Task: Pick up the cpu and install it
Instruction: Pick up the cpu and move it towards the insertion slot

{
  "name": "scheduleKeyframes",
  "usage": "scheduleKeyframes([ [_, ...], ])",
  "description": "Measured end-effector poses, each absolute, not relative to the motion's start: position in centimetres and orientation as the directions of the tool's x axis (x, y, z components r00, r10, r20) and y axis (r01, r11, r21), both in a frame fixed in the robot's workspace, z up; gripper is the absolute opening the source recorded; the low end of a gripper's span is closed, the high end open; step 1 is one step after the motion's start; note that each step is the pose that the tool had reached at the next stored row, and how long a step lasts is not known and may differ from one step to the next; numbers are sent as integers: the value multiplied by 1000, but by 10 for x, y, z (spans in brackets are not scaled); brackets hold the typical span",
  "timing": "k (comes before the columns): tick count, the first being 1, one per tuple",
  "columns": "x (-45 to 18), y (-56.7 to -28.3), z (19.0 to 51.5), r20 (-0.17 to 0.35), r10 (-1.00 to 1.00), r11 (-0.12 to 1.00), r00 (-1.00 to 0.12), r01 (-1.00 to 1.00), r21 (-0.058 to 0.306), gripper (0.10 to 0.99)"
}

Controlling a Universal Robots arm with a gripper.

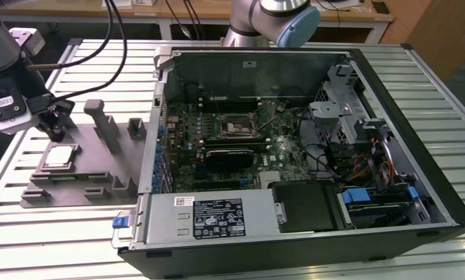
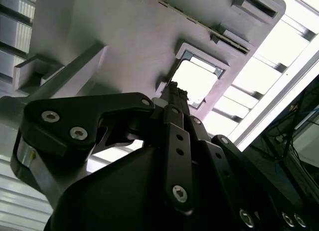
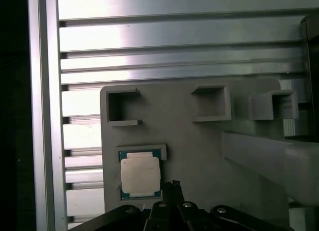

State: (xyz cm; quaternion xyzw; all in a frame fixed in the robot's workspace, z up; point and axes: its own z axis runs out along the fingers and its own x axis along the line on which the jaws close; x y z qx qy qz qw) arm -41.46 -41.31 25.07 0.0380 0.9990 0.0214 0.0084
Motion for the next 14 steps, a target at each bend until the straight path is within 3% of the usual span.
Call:
scheduleKeyframes([
  [14, -424, -416, 239, -15, 76, 996, -997, 75, 43, 106],
])
